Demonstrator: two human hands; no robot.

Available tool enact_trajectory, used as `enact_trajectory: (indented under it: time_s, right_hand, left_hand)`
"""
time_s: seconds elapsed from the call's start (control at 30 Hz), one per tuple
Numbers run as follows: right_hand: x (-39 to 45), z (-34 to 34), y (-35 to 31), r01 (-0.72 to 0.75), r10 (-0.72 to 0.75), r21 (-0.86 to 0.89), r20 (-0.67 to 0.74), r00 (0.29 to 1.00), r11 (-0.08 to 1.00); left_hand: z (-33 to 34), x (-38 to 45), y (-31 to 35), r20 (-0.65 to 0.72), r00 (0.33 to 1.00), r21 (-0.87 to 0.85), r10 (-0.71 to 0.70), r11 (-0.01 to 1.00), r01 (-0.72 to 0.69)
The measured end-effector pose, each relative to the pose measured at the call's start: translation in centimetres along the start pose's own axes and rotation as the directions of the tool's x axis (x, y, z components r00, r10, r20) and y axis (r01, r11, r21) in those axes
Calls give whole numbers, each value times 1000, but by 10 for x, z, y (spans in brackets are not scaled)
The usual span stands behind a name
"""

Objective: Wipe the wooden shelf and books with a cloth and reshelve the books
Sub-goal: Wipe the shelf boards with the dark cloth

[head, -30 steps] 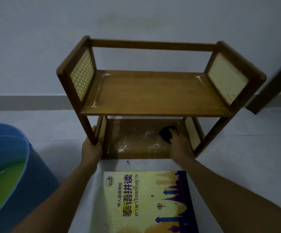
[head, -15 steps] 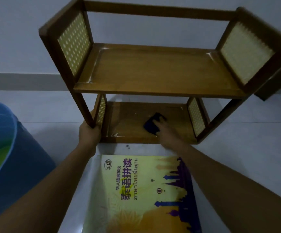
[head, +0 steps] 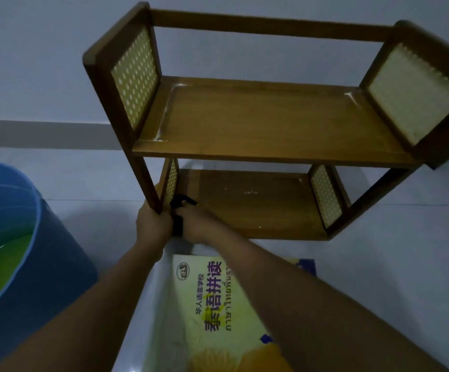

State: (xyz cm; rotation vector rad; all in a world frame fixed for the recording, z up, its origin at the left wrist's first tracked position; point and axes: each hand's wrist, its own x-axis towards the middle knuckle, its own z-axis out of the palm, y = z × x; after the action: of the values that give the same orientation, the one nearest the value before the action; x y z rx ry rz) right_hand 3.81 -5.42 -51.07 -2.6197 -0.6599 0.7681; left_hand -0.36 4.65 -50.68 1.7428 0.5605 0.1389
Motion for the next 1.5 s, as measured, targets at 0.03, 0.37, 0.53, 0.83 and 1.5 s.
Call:
enact_trajectory:
  time_s: [0.03, 0.37, 0.53, 0.83, 1.5]
  right_hand:
    - [-4, -7, 16, 15, -16, 12, 46, 999, 1000]
    - [-108, -44, 195, -351, 326, -52, -269, 906, 935]
    - [-41, -45, 182, -615, 611, 127, -378, 696, 779]
    - [50, -35, 50, -412, 422, 94, -245, 873, 907]
    - [-82, -19, 127, -605, 708, 388, -225, 669, 695]
  left_hand:
    - [-1, 0, 0, 9, 1000, 5, -11, 1000, 11]
    - [-2, -4, 7, 25, 998, 26, -59, 998, 58]
    - [-6, -4, 6, 56, 998, 49, -38, 998, 36]
    - [0, -6, -3, -72, 997, 75, 40, 997, -34]
    - [1, -18, 13, -83, 995, -19, -50, 999, 49]
